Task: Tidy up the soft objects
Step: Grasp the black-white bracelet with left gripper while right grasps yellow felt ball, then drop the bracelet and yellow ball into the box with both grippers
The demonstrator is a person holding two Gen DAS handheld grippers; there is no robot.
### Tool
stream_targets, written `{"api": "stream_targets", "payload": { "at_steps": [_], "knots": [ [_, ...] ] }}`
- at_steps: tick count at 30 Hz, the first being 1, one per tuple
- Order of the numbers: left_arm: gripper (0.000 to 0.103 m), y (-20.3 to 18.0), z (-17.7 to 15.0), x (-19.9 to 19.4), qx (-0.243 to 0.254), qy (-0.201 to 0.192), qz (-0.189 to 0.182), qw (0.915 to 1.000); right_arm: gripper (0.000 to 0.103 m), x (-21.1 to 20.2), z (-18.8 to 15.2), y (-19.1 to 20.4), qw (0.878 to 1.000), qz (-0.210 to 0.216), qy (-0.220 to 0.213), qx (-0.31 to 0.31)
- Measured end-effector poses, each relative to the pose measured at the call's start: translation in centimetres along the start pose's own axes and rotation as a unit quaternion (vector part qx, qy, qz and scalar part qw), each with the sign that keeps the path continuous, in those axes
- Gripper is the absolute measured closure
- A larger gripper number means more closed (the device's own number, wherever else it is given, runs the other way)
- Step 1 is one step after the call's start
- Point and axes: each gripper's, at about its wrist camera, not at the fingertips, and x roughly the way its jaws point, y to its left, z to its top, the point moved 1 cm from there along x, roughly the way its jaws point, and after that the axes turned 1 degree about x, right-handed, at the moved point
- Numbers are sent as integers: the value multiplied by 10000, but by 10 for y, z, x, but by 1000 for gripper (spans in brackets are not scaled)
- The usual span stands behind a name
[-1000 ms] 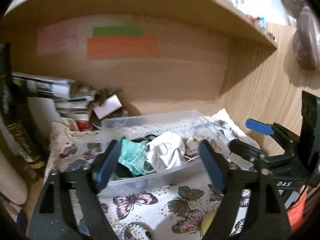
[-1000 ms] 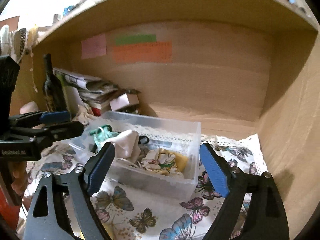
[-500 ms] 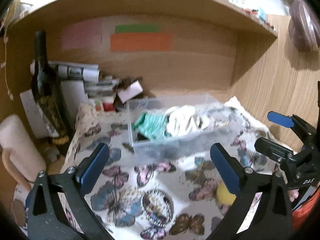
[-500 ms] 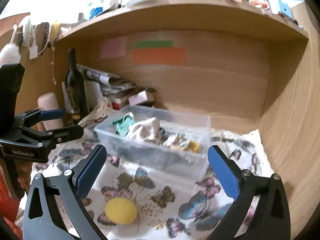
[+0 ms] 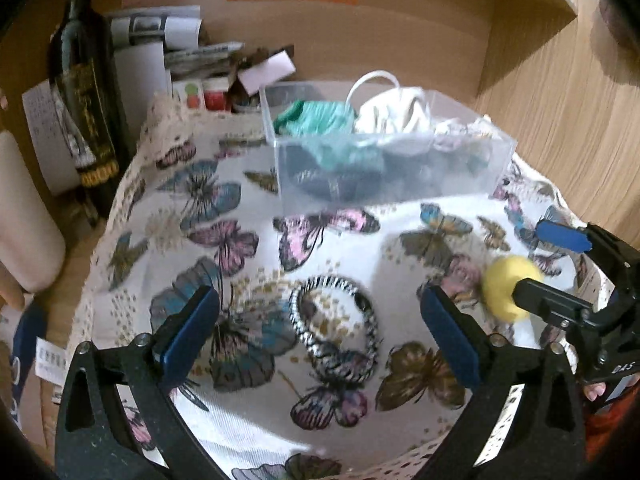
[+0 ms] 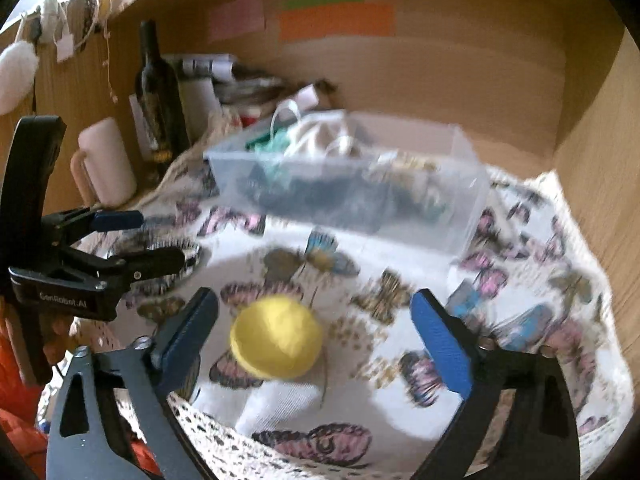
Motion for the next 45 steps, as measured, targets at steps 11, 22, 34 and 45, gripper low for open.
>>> {"api": "stream_targets", "payload": {
  "at_steps": [11, 22, 34, 45],
  "knots": [
    [68, -4, -11, 3, 77, 133, -69, 9999, 60, 4, -1, 14, 9996, 171, 153, -137],
    [97, -4, 12, -8, 16, -169, -227, 9996, 61, -11, 23, 7, 9994, 119, -309, -129],
    [97, -24, 66, -34, 497, -926, -329, 9939, 61, -28, 62, -20, 9957, -260, -880, -88],
    [97, -25, 117, -23, 489, -1170, -439, 9910, 60, -18, 103, -32, 9913, -475, -1212, -207]
  ]
}}
